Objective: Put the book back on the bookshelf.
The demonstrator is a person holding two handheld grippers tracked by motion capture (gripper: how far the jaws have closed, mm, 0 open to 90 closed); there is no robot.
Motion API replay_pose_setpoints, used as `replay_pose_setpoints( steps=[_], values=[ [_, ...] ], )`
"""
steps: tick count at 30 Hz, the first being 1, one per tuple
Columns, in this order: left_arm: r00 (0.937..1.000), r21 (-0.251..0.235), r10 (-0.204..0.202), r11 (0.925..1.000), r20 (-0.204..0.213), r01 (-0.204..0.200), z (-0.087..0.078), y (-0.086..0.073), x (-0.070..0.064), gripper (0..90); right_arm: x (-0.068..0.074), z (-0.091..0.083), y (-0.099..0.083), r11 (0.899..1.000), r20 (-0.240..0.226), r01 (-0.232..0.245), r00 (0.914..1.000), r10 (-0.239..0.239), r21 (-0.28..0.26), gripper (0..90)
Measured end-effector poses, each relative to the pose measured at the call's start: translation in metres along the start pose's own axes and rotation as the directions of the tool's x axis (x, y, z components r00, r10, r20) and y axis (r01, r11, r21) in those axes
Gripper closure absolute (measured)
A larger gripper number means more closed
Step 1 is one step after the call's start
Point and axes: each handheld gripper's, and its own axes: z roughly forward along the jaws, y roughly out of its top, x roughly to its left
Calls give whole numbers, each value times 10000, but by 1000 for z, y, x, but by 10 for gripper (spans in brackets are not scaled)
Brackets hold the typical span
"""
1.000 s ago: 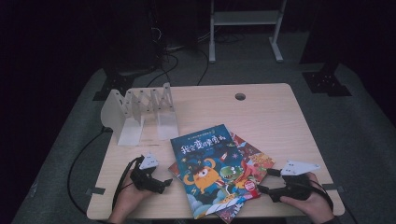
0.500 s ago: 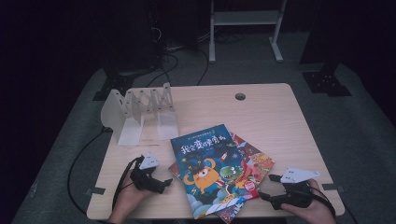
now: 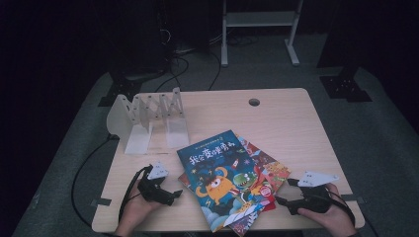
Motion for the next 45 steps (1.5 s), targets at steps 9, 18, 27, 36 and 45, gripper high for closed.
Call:
replay_pose_setpoints(
  steps=[9,18,27,36,45],
  values=[
    [9994,-552,82,9985,344,-63,-21,8,-1,9,-16,3,4,9998,327,-191,9993,191,-17,208],
    [9990,-889,225,9959,373,-191,-28,22,6,0,-26,7,9,9996,556,-256,9981,260,-67,211],
    [9995,-1217,-46,9925,323,85,-22,42,23,0,-34,13,15,9997,676,-230,9974,233,-58,215],
    [9937,-715,-200,9970,1104,280,-1,51,29,0,-38,16,18,9999,750,-130,9971,138,-113,222],
    [9911,-489,-265,9983,1301,331,1,49,24,0,-42,19,21,9999,895,-48,9960,57,-106,232]
  ],
)
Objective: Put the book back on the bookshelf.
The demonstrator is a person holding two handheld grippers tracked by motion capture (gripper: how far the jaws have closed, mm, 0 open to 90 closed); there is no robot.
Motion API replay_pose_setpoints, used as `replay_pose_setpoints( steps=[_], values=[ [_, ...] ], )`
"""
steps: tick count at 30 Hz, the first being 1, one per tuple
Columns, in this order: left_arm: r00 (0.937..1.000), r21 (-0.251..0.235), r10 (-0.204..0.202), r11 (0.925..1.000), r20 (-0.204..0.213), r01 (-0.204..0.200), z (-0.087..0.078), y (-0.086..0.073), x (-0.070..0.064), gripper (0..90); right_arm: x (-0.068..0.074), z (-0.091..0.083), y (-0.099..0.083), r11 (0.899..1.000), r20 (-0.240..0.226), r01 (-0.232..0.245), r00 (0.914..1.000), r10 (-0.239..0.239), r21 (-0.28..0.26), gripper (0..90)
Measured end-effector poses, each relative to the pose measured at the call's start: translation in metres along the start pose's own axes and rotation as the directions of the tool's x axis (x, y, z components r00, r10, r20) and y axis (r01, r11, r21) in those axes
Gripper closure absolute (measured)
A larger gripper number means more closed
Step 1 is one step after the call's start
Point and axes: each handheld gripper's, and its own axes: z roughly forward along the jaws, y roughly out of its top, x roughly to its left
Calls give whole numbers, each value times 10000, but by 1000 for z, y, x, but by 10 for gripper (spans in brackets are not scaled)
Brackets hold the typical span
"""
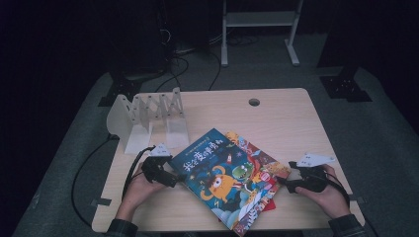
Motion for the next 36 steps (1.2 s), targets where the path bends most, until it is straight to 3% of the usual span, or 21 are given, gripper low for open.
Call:
replay_pose_setpoints(
  steps=[11,15,20,36],
  values=[
    [9985,-97,27,10000,539,-21,-5,-2,-12,0,-7,10,8,10000,118,-45,9999,45,-8,239],
    [9975,-34,223,9997,668,-221,-4,-1,-18,0,-12,13,9,9999,184,-148,9997,148,-10,240],
    [9921,14,408,9991,1187,-412,-2,1,-27,0,-17,17,14,9999,382,-149,9992,148,22,242],
    [9807,1,672,9977,1838,-684,-1,4,-44,0,-41,31,27,9983,764,-584,9954,585,-36,290]
  ],
)
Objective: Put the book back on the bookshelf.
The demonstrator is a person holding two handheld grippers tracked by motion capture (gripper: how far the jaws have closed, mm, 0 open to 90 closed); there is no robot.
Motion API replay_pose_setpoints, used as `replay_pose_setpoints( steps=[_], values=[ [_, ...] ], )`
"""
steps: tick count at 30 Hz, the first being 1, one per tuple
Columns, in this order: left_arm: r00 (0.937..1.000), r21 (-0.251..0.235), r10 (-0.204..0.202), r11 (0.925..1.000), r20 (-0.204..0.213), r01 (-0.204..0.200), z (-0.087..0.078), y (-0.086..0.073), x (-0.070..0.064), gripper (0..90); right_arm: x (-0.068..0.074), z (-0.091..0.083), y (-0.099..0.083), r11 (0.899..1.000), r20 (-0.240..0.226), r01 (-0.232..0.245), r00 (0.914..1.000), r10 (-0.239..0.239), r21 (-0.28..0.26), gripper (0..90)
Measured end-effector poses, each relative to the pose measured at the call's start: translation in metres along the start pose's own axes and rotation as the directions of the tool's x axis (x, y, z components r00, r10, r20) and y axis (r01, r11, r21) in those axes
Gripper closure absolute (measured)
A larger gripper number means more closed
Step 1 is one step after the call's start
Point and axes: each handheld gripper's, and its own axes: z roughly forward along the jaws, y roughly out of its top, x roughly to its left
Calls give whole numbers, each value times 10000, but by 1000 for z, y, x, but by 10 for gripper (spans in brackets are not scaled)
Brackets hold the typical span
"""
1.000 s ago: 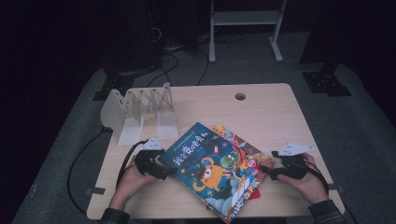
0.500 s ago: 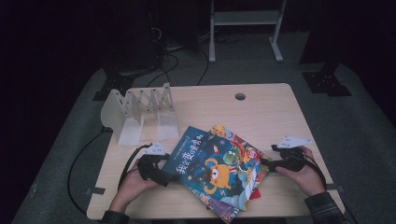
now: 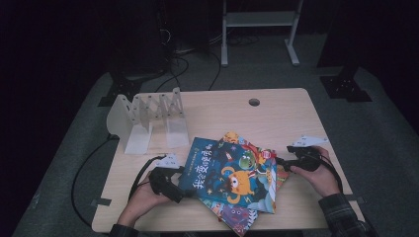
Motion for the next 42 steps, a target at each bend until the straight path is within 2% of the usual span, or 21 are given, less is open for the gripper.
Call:
replay_pose_setpoints(
  steps=[3,8,11,13,20,24,28,32,34,37,42],
  values=[
    [10000,-42,-54,10000,25,54,1,0,0,0,-7,5,1,9995,-106,-307,9995,307,-36,290],
    [9998,11,-169,9999,-99,169,2,1,1,0,-9,6,4,9991,-95,-424,9991,423,-87,302],
    [9985,83,-297,9995,-469,301,2,1,4,0,-7,4,7,9986,-263,-482,9985,476,-233,302],
    [9961,-34,-453,9990,-751,452,1,3,5,0,-5,4,9,9980,-476,-561,9974,547,-305,302],
    [9893,-269,-702,9974,-1281,673,-1,7,14,0,7,12,12,9981,-1019,-577,9933,553,-202,300],
    [9877,-302,-711,9973,-1396,675,-2,7,16,0,11,18,13,9978,-1293,-637,9897,610,-162,300],
    [9867,-299,-750,9970,-1440,714,-2,5,18,0,10,25,16,9968,-1323,-780,9884,749,-182,230],
    [9849,-355,-814,9964,-1531,768,-3,4,20,0,8,30,17,9951,-1519,-969,9840,926,-210,209],
    [9841,-365,-831,9963,-1568,783,-3,4,21,0,8,33,18,9953,-1456,-938,9853,891,-255,184],
    [9827,-386,-877,9958,-1630,825,-4,3,21,0,8,36,20,9949,-1614,-978,9825,927,-236,203],
    [9827,-222,-1001,9950,-1556,978,-3,1,24,0,10,37,20,9955,-1611,-916,9832,863,-260,200]
  ],
)
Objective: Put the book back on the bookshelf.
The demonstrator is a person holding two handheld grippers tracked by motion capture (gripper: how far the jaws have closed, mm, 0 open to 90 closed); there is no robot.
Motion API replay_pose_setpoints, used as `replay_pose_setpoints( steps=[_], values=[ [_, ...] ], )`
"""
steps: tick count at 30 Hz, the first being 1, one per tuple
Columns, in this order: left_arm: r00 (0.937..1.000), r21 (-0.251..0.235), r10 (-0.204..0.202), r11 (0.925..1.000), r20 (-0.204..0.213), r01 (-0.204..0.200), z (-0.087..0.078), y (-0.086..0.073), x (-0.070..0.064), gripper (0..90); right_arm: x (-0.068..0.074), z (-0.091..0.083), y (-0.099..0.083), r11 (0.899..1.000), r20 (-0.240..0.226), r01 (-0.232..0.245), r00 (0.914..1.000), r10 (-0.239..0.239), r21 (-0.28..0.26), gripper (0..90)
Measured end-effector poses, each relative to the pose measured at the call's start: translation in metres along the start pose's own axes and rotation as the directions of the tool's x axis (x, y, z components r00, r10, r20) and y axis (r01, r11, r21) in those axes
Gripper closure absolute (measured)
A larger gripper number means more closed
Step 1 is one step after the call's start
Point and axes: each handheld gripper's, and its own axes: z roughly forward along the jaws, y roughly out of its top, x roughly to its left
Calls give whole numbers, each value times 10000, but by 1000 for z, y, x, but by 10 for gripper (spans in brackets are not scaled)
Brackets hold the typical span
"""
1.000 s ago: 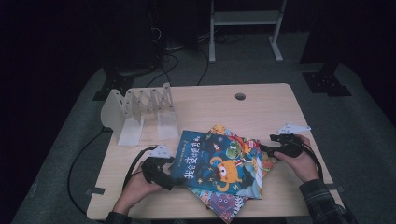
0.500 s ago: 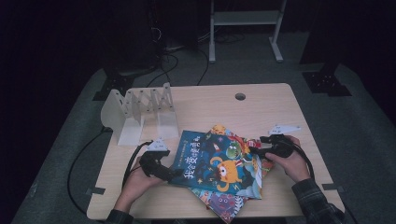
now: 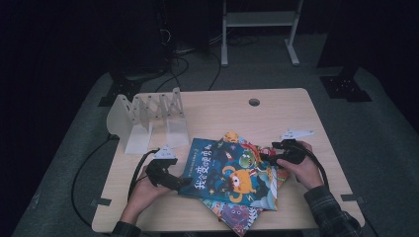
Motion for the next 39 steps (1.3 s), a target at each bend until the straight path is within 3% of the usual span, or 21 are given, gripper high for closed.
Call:
replay_pose_setpoints(
  steps=[14,20,23,28,32,39],
  values=[
    [9995,-131,-239,9996,-216,236,-6,-6,5,0,17,9,4,9987,-320,503,9982,-502,-5,200],
    [9993,132,-321,9994,-194,323,-5,-12,6,0,26,12,5,9974,-456,722,9964,-721,-7,200],
    [9988,180,-438,9989,-207,441,-6,-14,6,0,33,14,6,9958,-544,912,9944,-911,-7,201],
    [9978,198,-614,9979,-259,620,-10,-20,8,0,49,16,8,9859,-402,1670,9851,-1671,-70,233],
    [9977,217,-631,9977,-242,636,-13,-22,6,0,53,12,9,9833,-383,1819,9826,-1818,-8,320],
    [9978,297,-629,9975,-229,636,-17,-25,3,0,43,-10,0,9866,-496,1629,9855,-1623,97,660]
  ],
)
